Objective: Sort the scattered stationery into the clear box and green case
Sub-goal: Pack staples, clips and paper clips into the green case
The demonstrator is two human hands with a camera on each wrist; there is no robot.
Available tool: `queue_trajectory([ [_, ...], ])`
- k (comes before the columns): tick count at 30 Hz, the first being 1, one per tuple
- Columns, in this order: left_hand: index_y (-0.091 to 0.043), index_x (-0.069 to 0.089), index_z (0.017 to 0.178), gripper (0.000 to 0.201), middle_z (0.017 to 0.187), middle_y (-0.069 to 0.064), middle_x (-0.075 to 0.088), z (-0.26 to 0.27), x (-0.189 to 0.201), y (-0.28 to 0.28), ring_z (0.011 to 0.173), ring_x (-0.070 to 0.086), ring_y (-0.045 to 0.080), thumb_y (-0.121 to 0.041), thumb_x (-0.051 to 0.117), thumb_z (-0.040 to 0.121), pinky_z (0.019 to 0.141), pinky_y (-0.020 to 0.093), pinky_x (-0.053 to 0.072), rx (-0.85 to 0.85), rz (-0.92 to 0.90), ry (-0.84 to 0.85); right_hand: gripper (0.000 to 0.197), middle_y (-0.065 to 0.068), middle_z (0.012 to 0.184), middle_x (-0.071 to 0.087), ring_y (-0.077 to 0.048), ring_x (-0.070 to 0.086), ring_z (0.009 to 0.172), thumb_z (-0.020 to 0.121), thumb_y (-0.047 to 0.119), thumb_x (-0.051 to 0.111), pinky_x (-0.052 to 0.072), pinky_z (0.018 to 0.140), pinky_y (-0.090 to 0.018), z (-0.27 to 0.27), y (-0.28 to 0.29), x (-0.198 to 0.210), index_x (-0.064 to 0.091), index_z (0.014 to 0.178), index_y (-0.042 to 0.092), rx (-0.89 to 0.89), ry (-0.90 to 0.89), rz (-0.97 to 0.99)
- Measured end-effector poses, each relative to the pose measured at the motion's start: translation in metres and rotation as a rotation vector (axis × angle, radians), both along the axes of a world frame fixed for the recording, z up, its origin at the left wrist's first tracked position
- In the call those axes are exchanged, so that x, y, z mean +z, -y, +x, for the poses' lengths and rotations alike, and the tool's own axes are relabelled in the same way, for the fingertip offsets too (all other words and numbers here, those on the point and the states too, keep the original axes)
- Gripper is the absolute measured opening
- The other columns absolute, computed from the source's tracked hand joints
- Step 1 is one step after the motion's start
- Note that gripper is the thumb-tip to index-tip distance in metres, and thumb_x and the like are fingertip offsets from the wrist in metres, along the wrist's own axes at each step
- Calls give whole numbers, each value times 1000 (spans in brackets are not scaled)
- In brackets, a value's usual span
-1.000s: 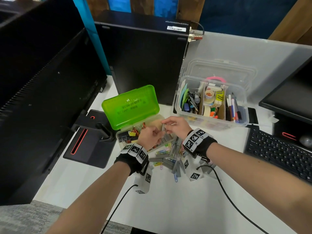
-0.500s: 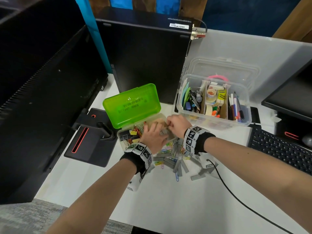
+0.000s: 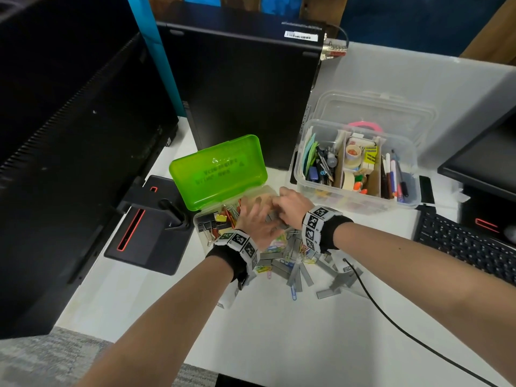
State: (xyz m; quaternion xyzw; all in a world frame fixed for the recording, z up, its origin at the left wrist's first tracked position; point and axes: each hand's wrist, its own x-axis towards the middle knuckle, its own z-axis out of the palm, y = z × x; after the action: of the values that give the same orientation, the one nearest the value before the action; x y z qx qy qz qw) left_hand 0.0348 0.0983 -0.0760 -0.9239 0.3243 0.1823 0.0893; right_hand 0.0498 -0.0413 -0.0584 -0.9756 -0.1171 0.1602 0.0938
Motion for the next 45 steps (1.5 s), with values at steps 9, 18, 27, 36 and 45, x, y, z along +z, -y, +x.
queue_trajectory([
  [9,-48,21,146,55,160,6,-10,0,1,2,146,2,34,-63,6,95,112,65,0,16,-6,-16,33,-8,106,50,-30,54,95,80,11,67,42,73,-34,-6,9,-3,45,104,14,-125,-66,80],
  [18,-46,44,135,48,160,5,-2,1,8,2,145,9,34,-59,17,98,112,65,5,-40,-57,0,43,-7,89,50,-27,48,77,76,-3,57,33,64,-33,-8,5,-9,27,98,17,-234,-97,138],
  [27,-53,35,138,49,160,2,-10,3,9,-2,145,4,36,-64,15,95,110,68,0,-140,28,1,44,-9,88,48,-28,48,78,75,-6,56,34,65,-34,-5,1,-16,26,99,14,-343,-114,188],
  [36,-25,43,140,46,158,12,9,8,13,4,138,28,34,-43,26,101,115,62,4,-42,-55,84,43,-17,95,60,-32,59,87,74,-3,58,45,69,-37,-3,7,-19,38,108,13,-398,-156,196],
  [45,-37,39,142,47,160,6,-4,12,2,1,142,19,31,-49,22,100,113,65,0,-29,-45,38,36,-15,92,60,-32,57,87,76,-2,54,45,70,-37,-3,8,-22,35,99,19,-374,-120,203],
])
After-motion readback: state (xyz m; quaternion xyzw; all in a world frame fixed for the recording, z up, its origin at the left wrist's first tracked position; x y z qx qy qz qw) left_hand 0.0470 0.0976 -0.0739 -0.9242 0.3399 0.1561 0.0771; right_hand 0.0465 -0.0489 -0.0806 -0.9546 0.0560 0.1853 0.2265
